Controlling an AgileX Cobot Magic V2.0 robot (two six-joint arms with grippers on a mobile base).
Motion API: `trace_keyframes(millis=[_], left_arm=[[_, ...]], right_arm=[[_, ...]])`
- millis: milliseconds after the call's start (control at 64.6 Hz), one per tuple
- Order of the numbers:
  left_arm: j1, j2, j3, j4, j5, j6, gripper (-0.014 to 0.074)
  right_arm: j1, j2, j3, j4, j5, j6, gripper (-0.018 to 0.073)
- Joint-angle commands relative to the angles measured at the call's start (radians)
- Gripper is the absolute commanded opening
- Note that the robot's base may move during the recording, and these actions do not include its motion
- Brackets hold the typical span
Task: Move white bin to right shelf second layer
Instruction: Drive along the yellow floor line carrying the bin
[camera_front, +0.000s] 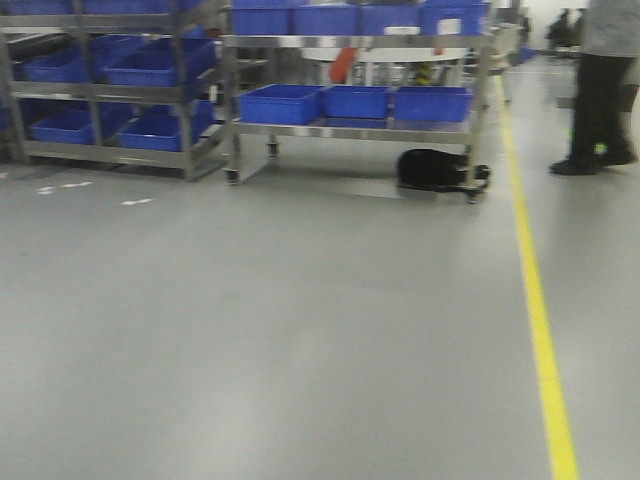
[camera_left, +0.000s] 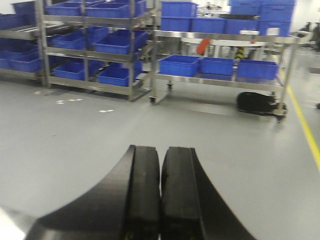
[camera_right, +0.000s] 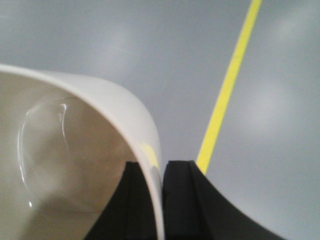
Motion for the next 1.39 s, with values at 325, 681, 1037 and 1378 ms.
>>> trace_keyframes(millis=[325, 681, 1037, 1378], left_arm=[[0.001, -0.015, 0.027, -0.005, -0.083, -0.005, 0.0085], [0.001, -0.015, 0.027, -0.005, -0.083, -0.005, 0.0085], [0.001, -0.015, 0.027, -0.005, -0.083, -0.005, 0.0085], [0.001, -0.015, 0.027, -0.005, -0.083, -0.005, 0.0085]], right_arm=[[-0.003, -0.002, -0.029, 0.005, -0.083, -0.006, 0.0078], [-0.003, -0.002, -0.029, 0.005, -0.083, -0.006, 0.0078], [-0.003, -0.002, -0.029, 0.005, -0.079, -0.006, 0.0078], [-0.003, -0.002, -0.029, 0.005, -0.071, -0.006, 0.0078]])
